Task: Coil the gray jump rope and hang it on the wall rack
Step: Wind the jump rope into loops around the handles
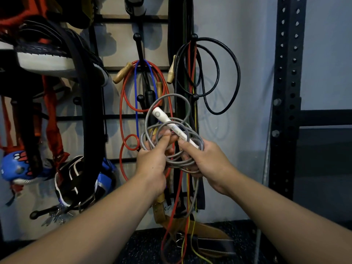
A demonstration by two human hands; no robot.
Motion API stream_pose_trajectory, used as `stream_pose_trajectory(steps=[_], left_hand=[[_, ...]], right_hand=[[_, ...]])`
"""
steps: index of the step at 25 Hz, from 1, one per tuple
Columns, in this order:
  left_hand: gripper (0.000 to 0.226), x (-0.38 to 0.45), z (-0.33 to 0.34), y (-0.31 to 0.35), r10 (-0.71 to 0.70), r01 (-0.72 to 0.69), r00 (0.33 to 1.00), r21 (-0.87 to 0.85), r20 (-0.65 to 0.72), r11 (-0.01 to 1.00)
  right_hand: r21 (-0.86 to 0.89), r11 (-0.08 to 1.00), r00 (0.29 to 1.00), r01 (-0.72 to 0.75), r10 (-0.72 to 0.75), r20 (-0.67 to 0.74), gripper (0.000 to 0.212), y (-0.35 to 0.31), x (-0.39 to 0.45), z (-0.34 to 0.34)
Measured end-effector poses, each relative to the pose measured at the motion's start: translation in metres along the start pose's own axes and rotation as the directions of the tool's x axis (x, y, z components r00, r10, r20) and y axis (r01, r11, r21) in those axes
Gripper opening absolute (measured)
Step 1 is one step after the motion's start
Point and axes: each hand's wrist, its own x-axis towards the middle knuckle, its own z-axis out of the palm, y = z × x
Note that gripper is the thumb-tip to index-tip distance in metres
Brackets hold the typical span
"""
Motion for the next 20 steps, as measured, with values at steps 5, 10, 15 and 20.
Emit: stream_pose_trajectory(steps=[5,10,15,20], left_hand=[[0.080,0.004,-0.028,0.001,0.146,-0.181,0.981,0.332,0.126,0.926],[0.138,0.000,-0.025,0.065,0.388,-0.625,0.733,0.779,0.558,0.061],[0.086,0.008,0.033,0.121,-0.379,-0.671,0.737,0.674,0.560,-0.308],[0.037,0.026,0.019,0.097,-0.466,-0.596,0.663,0.790,0.586,0.146]], right_hand=[[-0.126,0.992,0.998,-0.016,0.024,0.065,0.029,0.001,-0.002,-0.011],[-0.419,0.903,0.976,0.092,0.002,0.218,0.023,-0.017,0.005,-0.029],[-0.627,0.734,0.913,0.262,0.022,0.407,0.024,-0.047,0.018,-0.030],[-0.656,0.677,0.885,0.334,0.013,0.465,0.019,-0.060,0.020,-0.031]])
